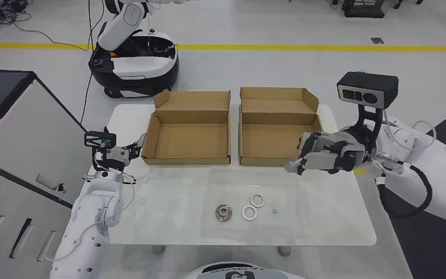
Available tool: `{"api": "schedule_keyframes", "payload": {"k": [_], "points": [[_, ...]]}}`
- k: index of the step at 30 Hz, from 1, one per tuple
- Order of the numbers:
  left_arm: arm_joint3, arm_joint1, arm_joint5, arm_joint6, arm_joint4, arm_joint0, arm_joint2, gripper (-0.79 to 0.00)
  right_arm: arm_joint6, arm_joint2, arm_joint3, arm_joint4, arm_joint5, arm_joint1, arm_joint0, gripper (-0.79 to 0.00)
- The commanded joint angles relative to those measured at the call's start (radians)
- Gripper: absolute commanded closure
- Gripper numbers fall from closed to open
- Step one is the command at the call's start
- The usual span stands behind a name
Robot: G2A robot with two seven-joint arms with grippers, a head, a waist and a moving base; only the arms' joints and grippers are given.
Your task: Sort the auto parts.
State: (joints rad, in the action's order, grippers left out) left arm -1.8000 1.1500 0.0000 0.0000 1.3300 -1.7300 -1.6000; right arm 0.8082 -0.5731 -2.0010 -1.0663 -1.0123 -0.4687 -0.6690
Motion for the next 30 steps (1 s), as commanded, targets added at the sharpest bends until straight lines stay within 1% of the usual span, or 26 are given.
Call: {"api": "schedule_keyframes", "payload": {"k": [1,5,9,12,16,19,25,30], "points": [[0.0,0.0,0.0,0.0,0.0,0.0,0.0,-0.785,0.001,-0.008,-0.021,-0.019,0.001,-0.008,-0.005,0.0],[0.0,0.0,0.0,0.0,0.0,0.0,0.0,-0.785,0.003,-0.025,-0.069,-0.072,0.003,-0.031,-0.016,0.0],[0.0,0.0,0.0,0.0,0.0,0.0,0.0,-0.785,0.026,-0.052,-0.093,-0.125,0.025,-0.059,-0.03,0.0],[0.0,0.0,0.0,0.0,0.0,0.0,0.0,-0.785,0.061,-0.084,-0.082,-0.148,0.061,-0.079,-0.046,0.0],[0.0,0.0,0.0,0.0,0.0,0.0,0.0,-0.785,0.135,-0.135,-0.015,-0.123,0.135,-0.094,-0.078,0.0],[0.0,0.0,0.0,0.0,0.0,0.0,0.0,-0.785,0.16,-0.175,-0.003,-0.155,0.16,-0.107,-0.113,0.0],[0.0,0.0,0.0,0.0,0.0,0.0,0.0,-0.785,0.218,-0.27,0.004,-0.261,0.218,-0.143,-0.195,0.0],[0.0,0.0,0.0,0.0,0.0,0.0,0.0,-0.785,0.28,-0.379,-0.008,-0.4,0.28,-0.192,-0.277,0.0]]}}
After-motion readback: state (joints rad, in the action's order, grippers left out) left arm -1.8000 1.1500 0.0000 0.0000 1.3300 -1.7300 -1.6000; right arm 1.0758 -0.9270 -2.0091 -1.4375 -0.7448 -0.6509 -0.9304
